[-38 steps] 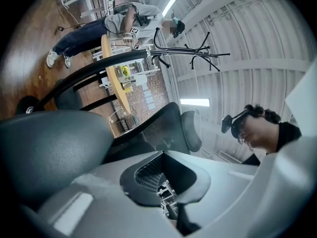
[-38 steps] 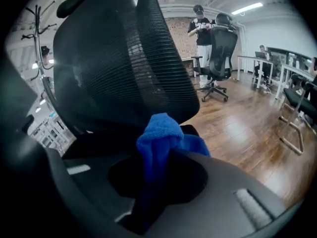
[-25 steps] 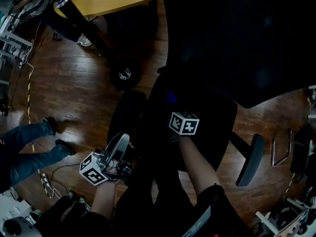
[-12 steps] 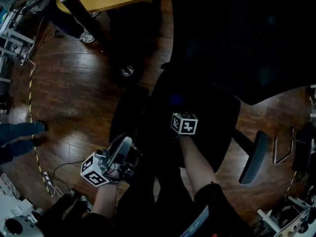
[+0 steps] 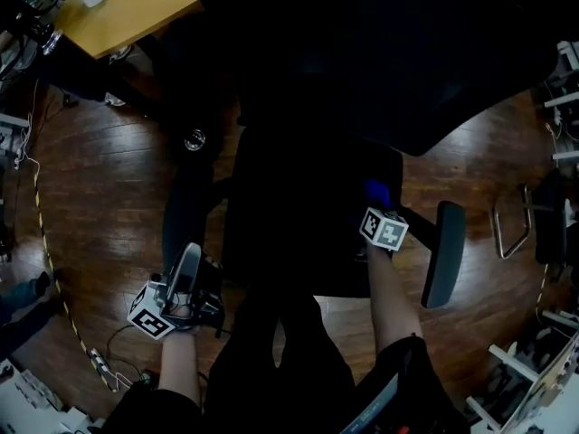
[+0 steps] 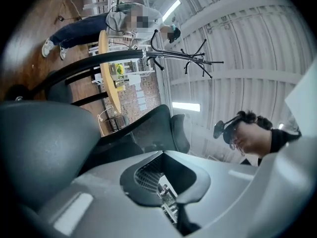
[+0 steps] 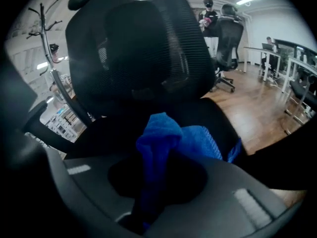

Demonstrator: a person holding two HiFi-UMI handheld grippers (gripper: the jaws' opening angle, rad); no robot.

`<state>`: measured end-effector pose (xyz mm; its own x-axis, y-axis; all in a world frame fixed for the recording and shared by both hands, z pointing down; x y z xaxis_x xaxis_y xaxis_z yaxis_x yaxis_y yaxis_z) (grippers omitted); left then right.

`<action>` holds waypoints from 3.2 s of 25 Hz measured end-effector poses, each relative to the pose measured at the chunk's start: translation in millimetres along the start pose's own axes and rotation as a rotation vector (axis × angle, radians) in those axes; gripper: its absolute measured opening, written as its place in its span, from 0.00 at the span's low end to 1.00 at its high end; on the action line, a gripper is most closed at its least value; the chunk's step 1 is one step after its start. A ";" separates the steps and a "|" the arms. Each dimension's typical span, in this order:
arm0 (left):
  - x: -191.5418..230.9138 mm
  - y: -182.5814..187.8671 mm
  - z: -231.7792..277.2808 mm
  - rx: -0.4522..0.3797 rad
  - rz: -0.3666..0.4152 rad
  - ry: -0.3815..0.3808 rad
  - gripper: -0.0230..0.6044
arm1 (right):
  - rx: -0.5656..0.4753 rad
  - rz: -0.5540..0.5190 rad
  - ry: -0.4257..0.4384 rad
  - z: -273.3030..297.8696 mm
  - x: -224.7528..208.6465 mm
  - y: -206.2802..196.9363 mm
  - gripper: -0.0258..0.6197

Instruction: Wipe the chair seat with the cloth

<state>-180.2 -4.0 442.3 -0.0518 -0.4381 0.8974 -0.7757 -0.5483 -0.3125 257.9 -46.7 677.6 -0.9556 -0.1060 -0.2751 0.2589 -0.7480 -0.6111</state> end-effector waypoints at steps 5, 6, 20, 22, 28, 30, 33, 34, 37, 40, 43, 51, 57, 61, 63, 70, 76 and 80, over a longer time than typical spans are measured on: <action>-0.7 0.8 11.6 0.011 0.017 -0.004 0.04 | -0.042 0.051 -0.051 -29.1 -41.6 2.8 0.13; -1.5 -0.4 14.5 0.013 0.013 -0.009 0.04 | -0.044 0.047 -0.056 -30.6 -41.8 3.9 0.13; -1.9 -4.6 -5.1 -0.001 0.015 -0.008 0.04 | -0.163 0.062 0.218 -22.4 58.2 -3.8 0.13; -4.9 0.5 -13.1 -0.019 0.021 -0.006 0.04 | -0.140 0.058 0.314 -11.4 112.7 -12.1 0.13; -15.7 17.2 -41.2 -0.089 0.063 0.017 0.04 | 0.020 -0.012 0.553 19.2 252.6 -38.5 0.13; -16.0 18.0 -49.1 -0.112 0.066 0.029 0.04 | 0.076 -0.075 0.574 28.5 278.2 -48.3 0.13; -13.4 19.8 -58.5 -0.129 0.071 0.036 0.04 | 0.146 -0.136 0.549 42.2 299.2 -65.6 0.13; -12.9 19.8 -60.5 -0.130 0.073 0.040 0.04 | 0.144 -0.151 0.541 43.3 301.2 -69.1 0.13; -12.6 19.3 -62.3 -0.126 0.069 0.038 0.04 | 0.100 -0.171 0.512 43.0 296.3 -74.8 0.13; -8.9 15.8 -61.7 -0.112 0.065 0.037 0.04 | 0.077 -0.133 0.449 40.6 273.9 -78.5 0.13; -6.9 13.9 -56.1 -0.089 0.062 0.032 0.04 | 0.074 -0.110 0.373 35.0 240.2 -79.9 0.13; -7.5 -5.4 -16.2 0.015 0.054 -0.017 0.04 | 0.046 0.004 0.153 -5.8 103.4 -76.5 0.13; 1.2 -15.2 6.3 0.086 0.060 -0.023 0.04 | -0.015 0.089 -0.104 -75.1 -0.4 -66.1 0.13; 4.3 -17.9 12.4 0.102 0.081 -0.016 0.04 | -0.037 0.100 -0.127 -84.2 -14.8 -66.6 0.13; 3.7 -20.6 13.0 0.104 0.089 -0.013 0.04 | -0.034 0.081 -0.137 -79.0 -17.8 -71.7 0.13; 0.5 -19.4 6.7 0.099 0.129 0.020 0.04 | -0.053 0.132 -0.066 -81.1 8.9 -64.9 0.13; -1.8 -10.0 -11.1 0.065 0.157 0.055 0.04 | 0.059 0.087 0.221 -31.1 148.5 -87.7 0.13; -5.2 -4.1 -23.6 0.034 0.166 0.069 0.04 | 0.122 0.049 0.371 -17.9 236.5 -98.8 0.13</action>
<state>-191.6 17.3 446.3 -0.2214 -0.4751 0.8517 -0.7316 -0.4965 -0.4671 8.8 13.8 659.7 -0.8208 0.0835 -0.5650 0.2634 -0.8224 -0.5042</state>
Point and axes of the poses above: the fingertips, and each gripper's own axes: z forward along the fingers, x to its left, y out of its top, the point moved 8 cm from there along -z, backward along the fingers, and after that the axes turned 3 degrees about -z, right-handed, at the moved point
